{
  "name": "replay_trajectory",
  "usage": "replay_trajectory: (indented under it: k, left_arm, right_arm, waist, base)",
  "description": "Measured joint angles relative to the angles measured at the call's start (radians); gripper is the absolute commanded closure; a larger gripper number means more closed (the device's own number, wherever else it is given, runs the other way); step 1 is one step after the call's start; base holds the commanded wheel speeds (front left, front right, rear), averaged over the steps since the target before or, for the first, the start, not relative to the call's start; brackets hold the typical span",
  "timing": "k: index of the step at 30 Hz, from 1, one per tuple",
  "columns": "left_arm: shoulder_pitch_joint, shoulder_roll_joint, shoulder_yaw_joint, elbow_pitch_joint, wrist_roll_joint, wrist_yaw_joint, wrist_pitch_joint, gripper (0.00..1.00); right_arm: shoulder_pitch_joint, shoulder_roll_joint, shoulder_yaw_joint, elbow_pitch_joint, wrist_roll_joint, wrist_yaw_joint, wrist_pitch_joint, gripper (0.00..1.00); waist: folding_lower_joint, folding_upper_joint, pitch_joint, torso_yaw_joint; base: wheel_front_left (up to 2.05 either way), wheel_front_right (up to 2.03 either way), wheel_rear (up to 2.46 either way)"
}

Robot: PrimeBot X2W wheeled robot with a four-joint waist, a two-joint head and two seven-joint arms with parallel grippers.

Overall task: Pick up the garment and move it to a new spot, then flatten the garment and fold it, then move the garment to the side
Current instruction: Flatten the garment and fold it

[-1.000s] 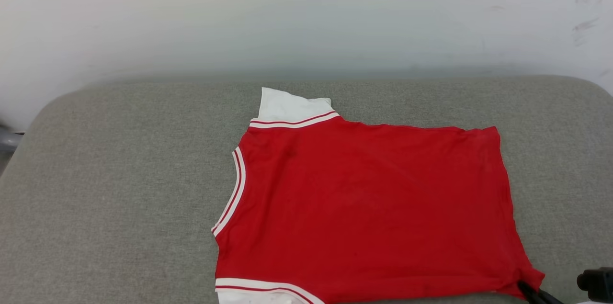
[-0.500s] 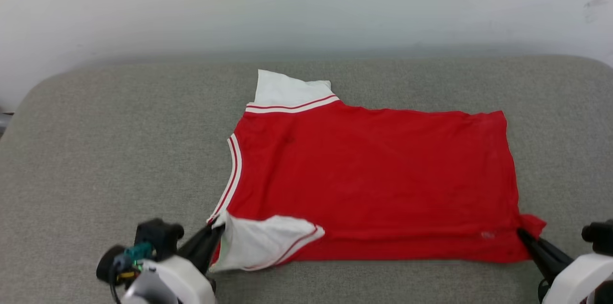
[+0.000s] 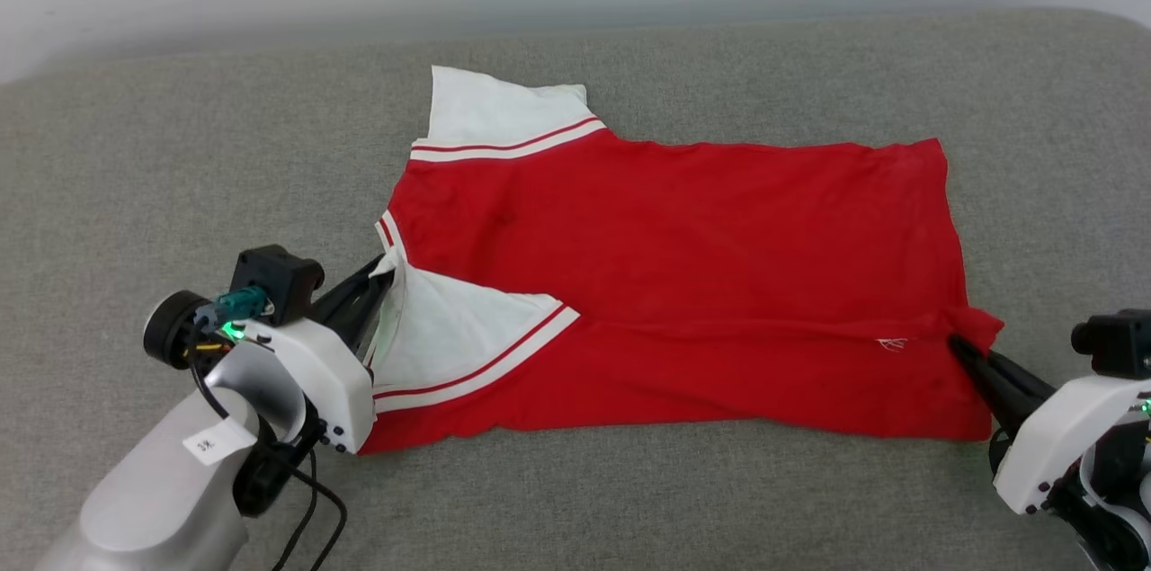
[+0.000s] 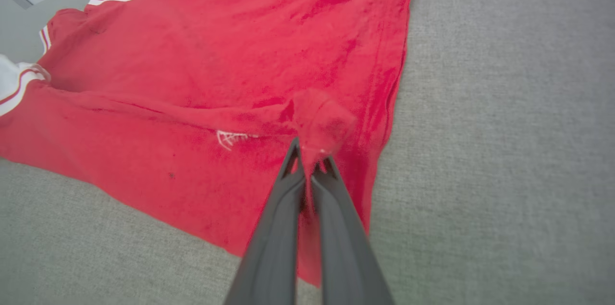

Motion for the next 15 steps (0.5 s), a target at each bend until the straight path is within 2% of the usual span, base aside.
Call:
replay_trajectory:
  k: [8,15]
  left_arm:
    - [-0.100,-0.044,-0.029,0.163,-0.007,-0.036,-0.009,1.00]
    - [-0.136,-0.089,-0.083,0.297,-0.025,-0.048,-0.031,1.00]
  right_arm:
    - [-0.111,0.000,0.049,0.073,-0.007,0.000,0.017,1.00]
    - [-0.169,0.011,0.098,0.179,-0.027,0.000,0.036,1.00]
  waist:
    - [0.0000,0.0000,0.069,-0.006]
    - [0.0000,0.0000,0.100,-0.004]
  base:
    - [0.00,0.00,0.00]
    - [0.00,0.00,0.00]
